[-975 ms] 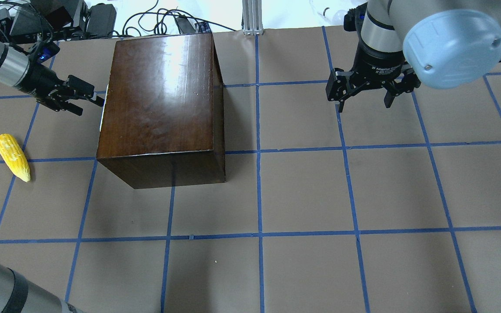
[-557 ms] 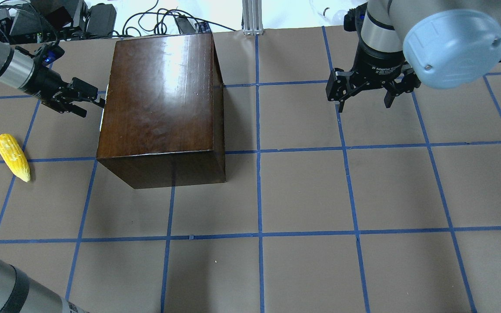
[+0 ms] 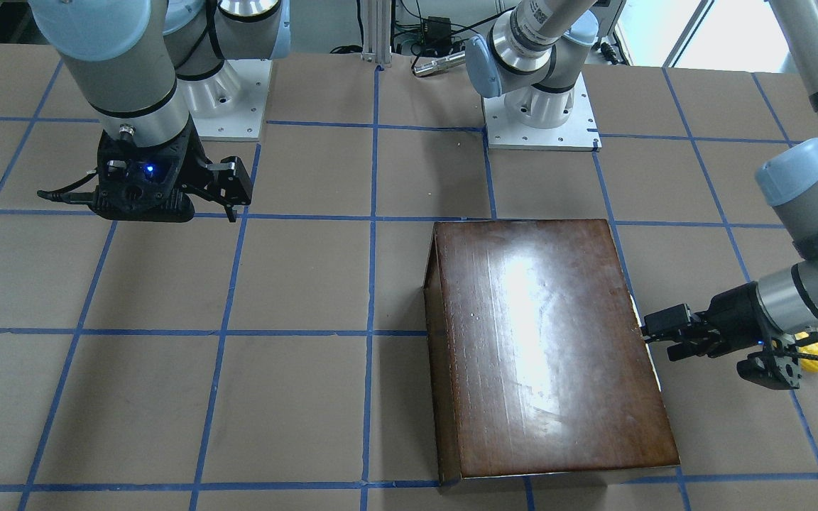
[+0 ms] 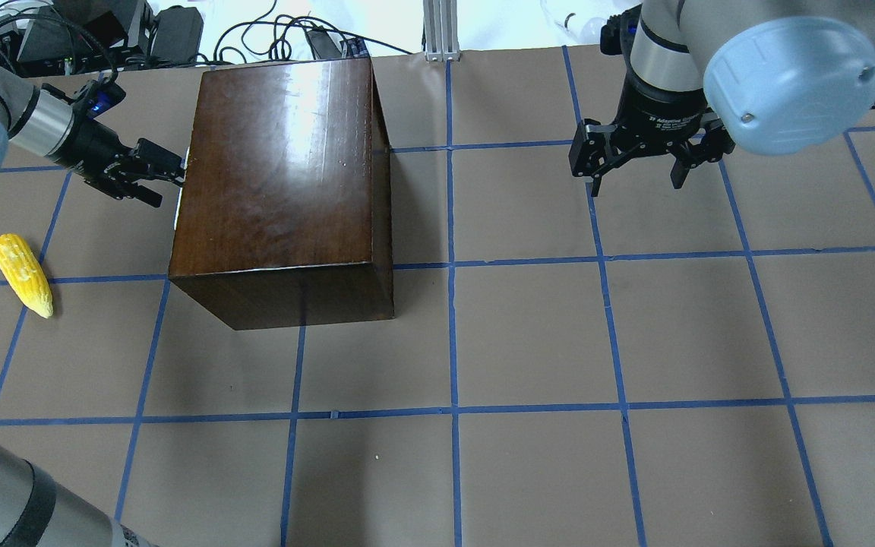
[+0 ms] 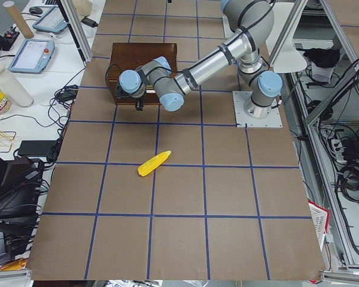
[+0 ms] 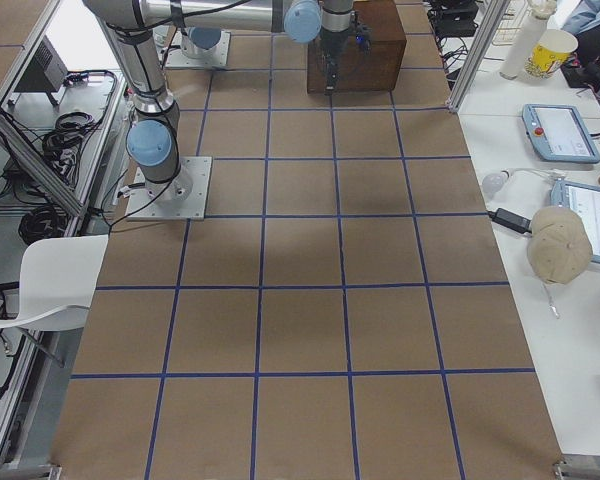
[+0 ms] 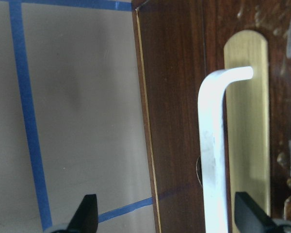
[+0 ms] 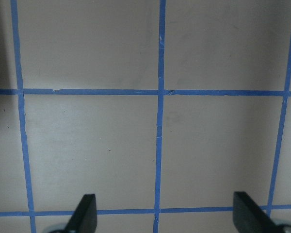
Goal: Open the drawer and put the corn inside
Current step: 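Close the left gripper on the white drawer handle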
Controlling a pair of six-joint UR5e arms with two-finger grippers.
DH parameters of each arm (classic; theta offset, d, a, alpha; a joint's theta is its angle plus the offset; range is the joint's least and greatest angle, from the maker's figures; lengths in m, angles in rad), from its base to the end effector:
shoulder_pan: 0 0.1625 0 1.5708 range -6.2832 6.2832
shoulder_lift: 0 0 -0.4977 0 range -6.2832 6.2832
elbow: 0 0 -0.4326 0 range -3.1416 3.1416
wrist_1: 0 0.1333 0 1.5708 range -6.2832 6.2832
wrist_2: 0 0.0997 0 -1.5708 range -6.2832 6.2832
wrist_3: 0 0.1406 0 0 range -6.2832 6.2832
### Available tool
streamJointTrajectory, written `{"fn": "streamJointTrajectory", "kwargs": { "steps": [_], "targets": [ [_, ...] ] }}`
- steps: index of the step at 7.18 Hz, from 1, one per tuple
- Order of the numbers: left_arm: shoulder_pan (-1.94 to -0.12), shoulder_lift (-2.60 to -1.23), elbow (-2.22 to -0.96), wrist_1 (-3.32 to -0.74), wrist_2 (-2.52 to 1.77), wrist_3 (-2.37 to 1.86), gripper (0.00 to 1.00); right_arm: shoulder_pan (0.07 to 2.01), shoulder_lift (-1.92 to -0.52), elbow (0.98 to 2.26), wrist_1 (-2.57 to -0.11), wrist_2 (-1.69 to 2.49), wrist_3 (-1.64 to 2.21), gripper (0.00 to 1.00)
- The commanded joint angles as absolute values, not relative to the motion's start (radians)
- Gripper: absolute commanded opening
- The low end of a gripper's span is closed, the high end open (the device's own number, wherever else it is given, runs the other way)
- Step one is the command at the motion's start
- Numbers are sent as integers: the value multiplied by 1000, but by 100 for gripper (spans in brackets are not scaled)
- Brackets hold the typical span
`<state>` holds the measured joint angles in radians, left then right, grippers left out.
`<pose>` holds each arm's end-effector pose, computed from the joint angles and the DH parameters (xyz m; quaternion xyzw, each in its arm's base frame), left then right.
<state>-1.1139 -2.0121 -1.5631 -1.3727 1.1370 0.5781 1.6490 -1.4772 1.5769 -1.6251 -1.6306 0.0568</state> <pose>0.1239 -0.6882 0.2834 -0.0335 -0.9696 0.0060 0.2425 0.1691 -0.5587 0.4702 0.0114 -0.9992 -0.0206 0.0314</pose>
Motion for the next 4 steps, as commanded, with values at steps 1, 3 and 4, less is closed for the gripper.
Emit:
{"fn": "streamJointTrajectory", "kwargs": {
  "steps": [1, 3, 4],
  "targets": [
    [-1115, -2019, -1562, -1371, 1143, 594, 100, 1649, -1479, 1577, -1626, -1631, 57, 100],
    [-1114, -2025, -1559, -1370, 1147, 600, 100, 1649, -1477, 1577, -1624, -1631, 57, 100],
    [-1114, -2028, -1552, -1371, 1149, 600, 100, 1649, -1479, 1577, -1624, -1631, 57, 100]
  ]
}}
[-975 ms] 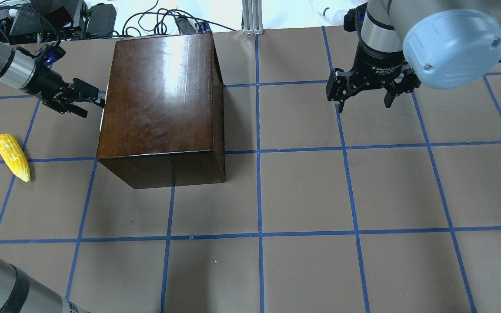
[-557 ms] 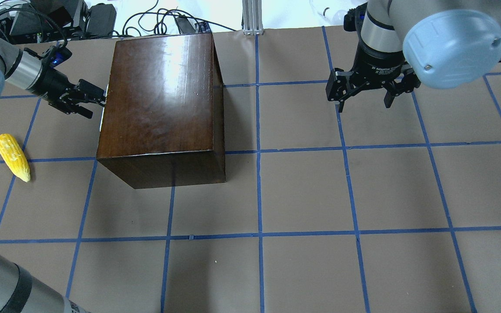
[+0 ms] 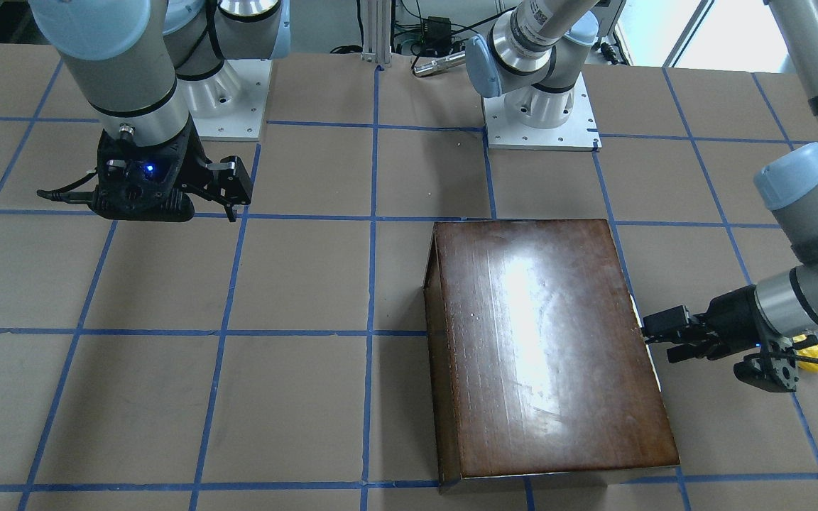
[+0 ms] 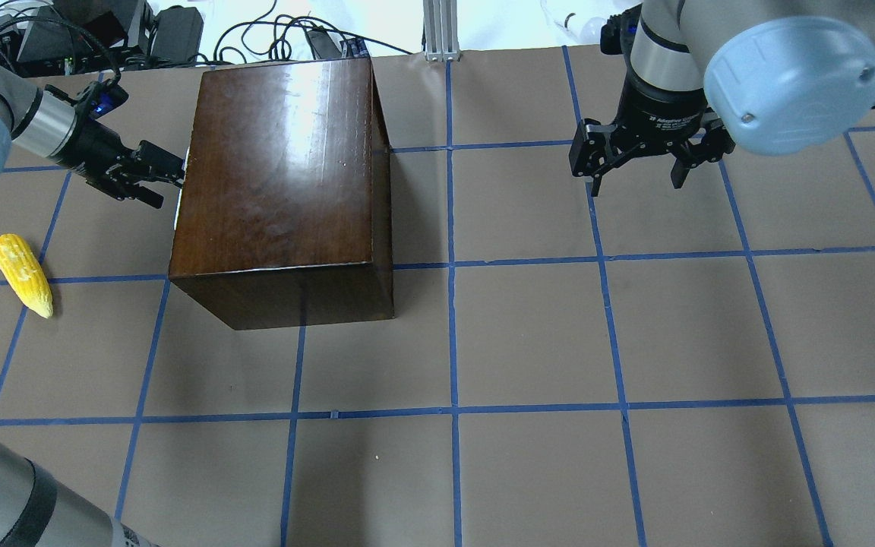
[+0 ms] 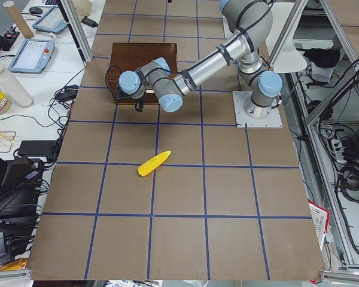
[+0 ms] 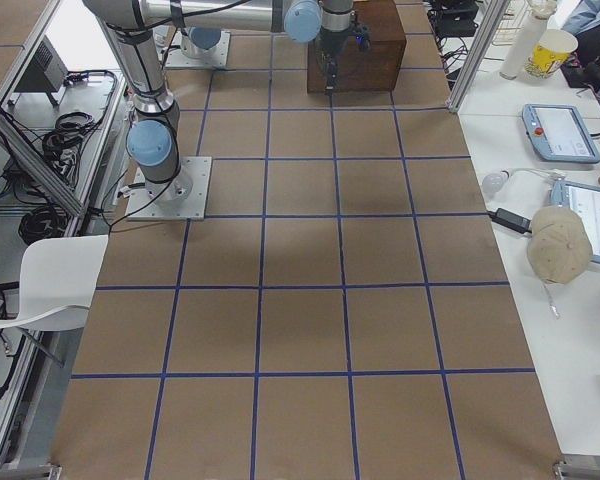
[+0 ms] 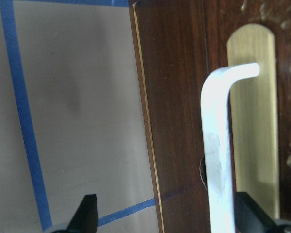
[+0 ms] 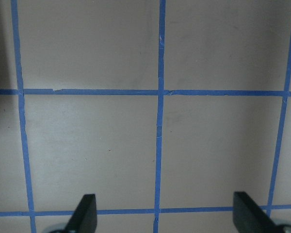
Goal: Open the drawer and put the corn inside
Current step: 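Close the left gripper on the white drawer handle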
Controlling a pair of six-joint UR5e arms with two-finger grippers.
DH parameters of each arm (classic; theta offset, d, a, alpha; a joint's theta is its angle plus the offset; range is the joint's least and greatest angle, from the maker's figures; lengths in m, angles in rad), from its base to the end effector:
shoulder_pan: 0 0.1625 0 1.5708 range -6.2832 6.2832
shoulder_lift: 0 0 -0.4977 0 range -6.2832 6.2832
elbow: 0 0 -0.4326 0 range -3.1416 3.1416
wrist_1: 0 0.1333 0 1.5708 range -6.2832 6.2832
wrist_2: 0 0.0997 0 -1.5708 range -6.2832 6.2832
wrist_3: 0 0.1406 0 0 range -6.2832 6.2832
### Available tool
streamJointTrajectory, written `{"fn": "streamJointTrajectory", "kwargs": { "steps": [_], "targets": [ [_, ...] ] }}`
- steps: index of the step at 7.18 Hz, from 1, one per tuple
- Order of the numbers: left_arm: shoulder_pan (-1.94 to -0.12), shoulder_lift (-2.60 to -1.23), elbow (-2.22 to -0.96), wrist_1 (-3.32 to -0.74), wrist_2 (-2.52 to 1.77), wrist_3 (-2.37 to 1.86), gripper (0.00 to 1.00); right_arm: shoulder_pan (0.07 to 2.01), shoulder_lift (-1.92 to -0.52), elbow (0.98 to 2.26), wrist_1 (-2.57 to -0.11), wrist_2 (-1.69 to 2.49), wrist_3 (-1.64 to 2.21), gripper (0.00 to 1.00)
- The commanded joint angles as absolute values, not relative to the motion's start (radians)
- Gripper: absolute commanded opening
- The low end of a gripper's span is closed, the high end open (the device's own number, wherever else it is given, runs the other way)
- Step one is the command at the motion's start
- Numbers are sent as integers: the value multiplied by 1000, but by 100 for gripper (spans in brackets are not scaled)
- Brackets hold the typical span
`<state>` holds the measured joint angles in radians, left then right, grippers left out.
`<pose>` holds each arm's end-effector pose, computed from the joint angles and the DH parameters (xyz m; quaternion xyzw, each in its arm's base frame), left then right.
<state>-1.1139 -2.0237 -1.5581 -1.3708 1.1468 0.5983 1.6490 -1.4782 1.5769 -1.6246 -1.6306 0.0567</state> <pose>0.1265 -0.6905 0.2775 -0.0434 -0.9699 0.0040 0.2395 0.1690 -0.5583 0.4708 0.0114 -0.9992 -0.0204 0.0313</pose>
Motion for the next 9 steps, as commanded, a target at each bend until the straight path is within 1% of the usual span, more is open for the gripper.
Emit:
{"fn": "streamJointTrajectory", "kwargs": {
  "steps": [1, 9],
  "targets": [
    [-1114, -2029, -1549, -1370, 1152, 607, 100, 1649, -1479, 1577, -1626, -1631, 57, 100],
    [-1101, -2033, -1523, -1373, 1224, 667, 100, 1649, -1477, 1577, -1626, -1631, 57, 100]
  ]
}}
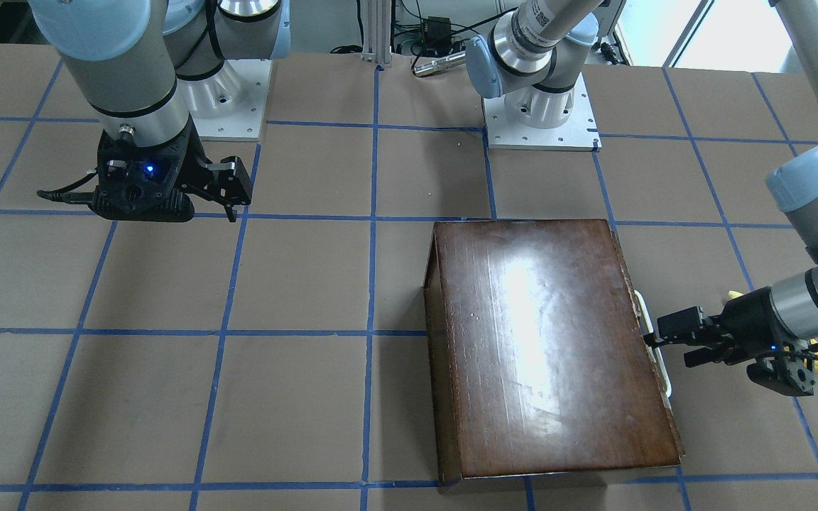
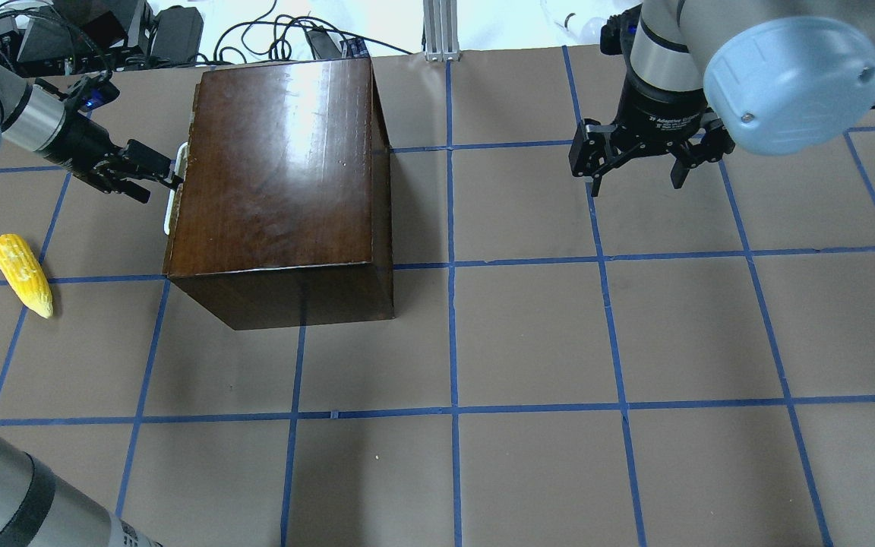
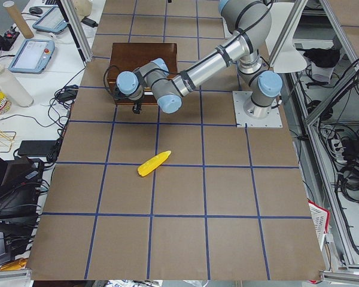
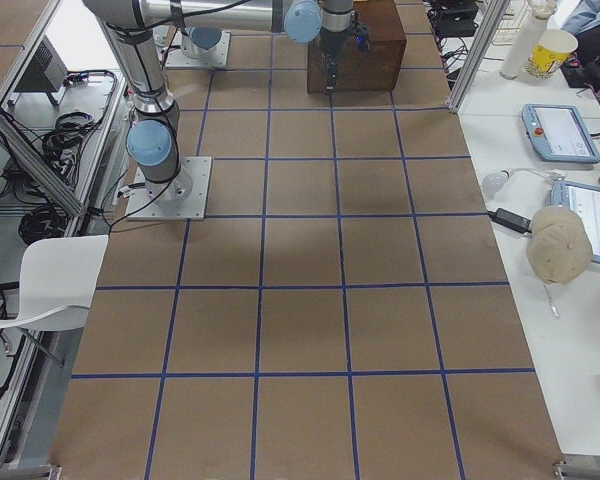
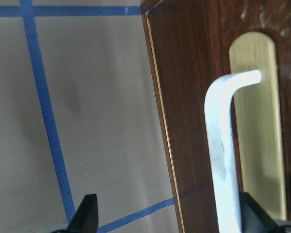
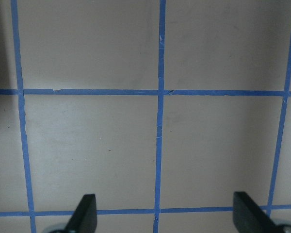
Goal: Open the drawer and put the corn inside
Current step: 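Close the left gripper on the white drawer handle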
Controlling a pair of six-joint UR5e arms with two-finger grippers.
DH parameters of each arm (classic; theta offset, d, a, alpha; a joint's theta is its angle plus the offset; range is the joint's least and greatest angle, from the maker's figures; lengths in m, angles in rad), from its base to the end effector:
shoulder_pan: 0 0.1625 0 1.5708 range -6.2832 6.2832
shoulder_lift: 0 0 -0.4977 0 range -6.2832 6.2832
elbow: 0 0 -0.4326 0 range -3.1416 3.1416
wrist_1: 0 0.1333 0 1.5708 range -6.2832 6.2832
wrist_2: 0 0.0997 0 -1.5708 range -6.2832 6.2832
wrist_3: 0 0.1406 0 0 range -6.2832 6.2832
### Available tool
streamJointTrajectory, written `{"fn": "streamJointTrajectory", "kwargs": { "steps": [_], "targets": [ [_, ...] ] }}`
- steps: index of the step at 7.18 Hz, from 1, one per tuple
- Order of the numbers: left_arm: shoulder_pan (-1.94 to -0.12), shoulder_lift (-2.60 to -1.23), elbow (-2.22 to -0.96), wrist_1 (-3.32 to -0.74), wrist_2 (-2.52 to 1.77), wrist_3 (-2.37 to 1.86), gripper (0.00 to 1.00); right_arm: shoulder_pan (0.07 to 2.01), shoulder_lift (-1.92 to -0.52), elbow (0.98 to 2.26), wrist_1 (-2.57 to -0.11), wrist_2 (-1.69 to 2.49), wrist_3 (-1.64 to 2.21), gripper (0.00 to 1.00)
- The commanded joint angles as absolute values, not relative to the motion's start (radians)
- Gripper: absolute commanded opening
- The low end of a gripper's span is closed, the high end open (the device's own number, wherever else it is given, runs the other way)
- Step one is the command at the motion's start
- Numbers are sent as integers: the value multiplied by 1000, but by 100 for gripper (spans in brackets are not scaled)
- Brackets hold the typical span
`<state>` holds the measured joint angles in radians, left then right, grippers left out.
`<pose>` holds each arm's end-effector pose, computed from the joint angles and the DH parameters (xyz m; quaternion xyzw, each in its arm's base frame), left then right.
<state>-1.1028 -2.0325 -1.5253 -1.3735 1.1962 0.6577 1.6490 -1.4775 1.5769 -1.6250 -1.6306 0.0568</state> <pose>0.1447 -0.6958 0.2838 -0.0722 -0.9742 0.0080 0.2138 0.1691 -0.5586 0.4704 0.0114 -0.9992 -0.0205 0.0313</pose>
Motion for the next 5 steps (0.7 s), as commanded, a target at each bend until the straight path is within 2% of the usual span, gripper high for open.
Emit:
{"fn": "streamJointTrajectory", "kwargs": {
  "steps": [1, 5],
  "targets": [
    [-1101, -2033, -1523, -1373, 1224, 684, 100, 1649, -1477, 1577, -1625, -1631, 57, 100],
    [-1100, -2037, -1496, -1377, 1227, 687, 100, 1649, -1477, 1577, -1625, -1629, 57, 100]
  ]
}}
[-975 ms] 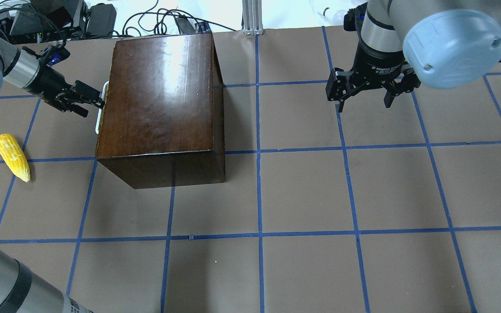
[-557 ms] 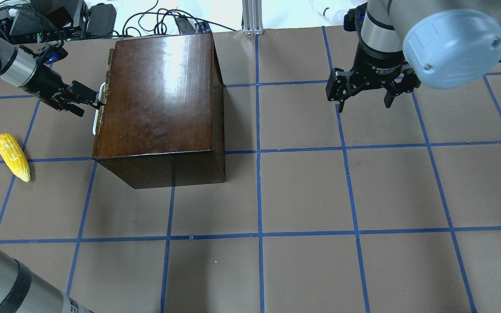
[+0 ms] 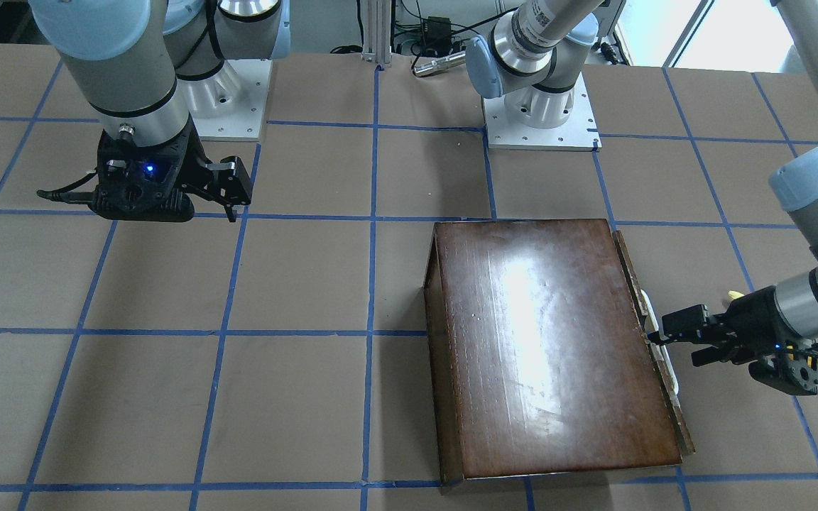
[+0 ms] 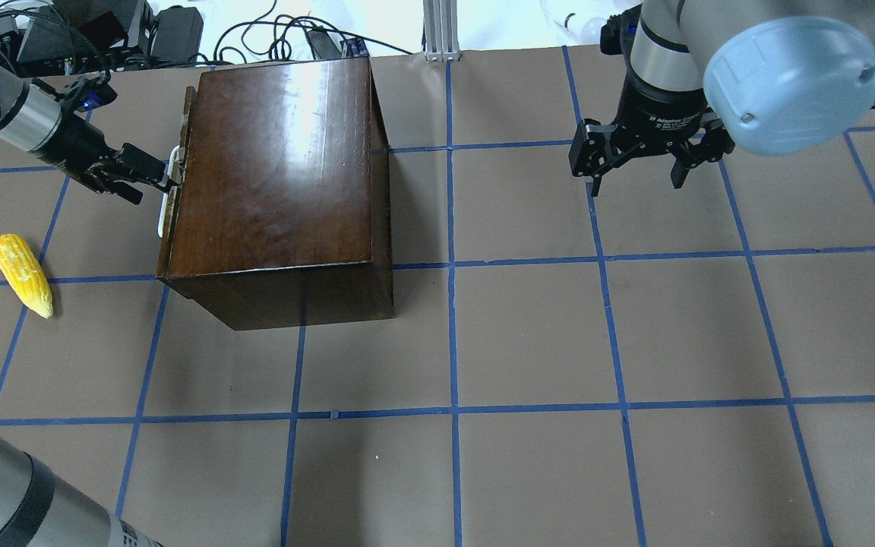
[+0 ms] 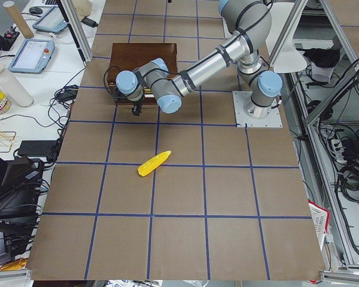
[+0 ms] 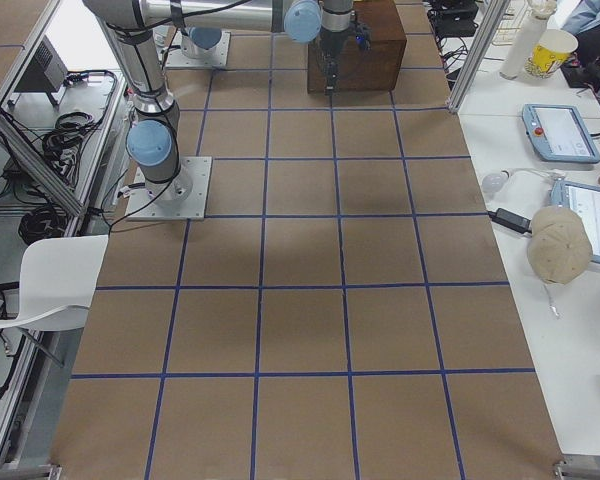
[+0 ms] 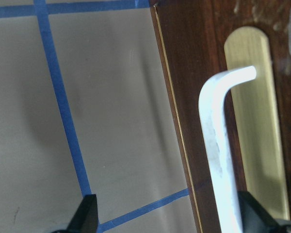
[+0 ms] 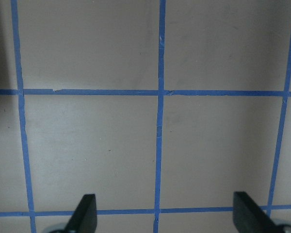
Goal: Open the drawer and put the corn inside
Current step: 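Pull the drawer outward from the cabinet with the left gripper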
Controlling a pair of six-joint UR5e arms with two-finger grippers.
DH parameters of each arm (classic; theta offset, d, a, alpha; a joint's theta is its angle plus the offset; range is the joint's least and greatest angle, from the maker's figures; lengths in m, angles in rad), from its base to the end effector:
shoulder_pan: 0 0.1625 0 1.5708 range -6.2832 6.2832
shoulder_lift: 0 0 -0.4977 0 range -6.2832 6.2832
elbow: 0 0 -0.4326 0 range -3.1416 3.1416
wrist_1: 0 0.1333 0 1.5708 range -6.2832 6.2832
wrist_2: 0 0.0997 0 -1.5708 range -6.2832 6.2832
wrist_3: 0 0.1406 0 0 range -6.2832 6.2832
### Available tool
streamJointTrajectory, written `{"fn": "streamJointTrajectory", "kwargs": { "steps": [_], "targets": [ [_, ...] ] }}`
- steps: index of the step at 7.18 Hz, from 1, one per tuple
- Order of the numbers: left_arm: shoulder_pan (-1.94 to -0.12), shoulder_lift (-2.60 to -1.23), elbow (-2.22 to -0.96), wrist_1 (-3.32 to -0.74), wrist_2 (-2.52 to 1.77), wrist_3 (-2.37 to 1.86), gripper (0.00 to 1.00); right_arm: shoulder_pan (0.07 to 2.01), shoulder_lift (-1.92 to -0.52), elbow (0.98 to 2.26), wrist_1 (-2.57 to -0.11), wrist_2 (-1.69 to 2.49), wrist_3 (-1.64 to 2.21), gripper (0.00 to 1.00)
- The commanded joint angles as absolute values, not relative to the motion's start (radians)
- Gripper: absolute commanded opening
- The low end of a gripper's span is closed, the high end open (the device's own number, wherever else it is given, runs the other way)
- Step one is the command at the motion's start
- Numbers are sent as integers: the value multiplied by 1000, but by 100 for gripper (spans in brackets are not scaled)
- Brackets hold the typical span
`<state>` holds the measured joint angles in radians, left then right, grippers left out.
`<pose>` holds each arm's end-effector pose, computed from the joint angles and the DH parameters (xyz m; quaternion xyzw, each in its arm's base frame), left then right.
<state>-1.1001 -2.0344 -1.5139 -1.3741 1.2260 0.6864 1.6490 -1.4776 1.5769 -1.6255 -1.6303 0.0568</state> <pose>0.1517 -0.6968 0.2863 -0.0876 -0.9760 0.0068 0.1993 0.1691 -0.5586 0.4705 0.0114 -0.9992 -0.0202 0.0312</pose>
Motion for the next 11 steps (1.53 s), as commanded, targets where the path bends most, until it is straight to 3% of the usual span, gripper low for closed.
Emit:
{"fn": "streamJointTrajectory", "kwargs": {
  "steps": [1, 11],
  "targets": [
    [-1100, -2048, -1483, -1384, 1227, 701, 100, 1649, -1477, 1577, -1624, -1631, 57, 100],
    [-1052, -2072, -1448, -1391, 1287, 756, 100, 1649, -1479, 1577, -1624, -1631, 57, 100]
  ]
}}
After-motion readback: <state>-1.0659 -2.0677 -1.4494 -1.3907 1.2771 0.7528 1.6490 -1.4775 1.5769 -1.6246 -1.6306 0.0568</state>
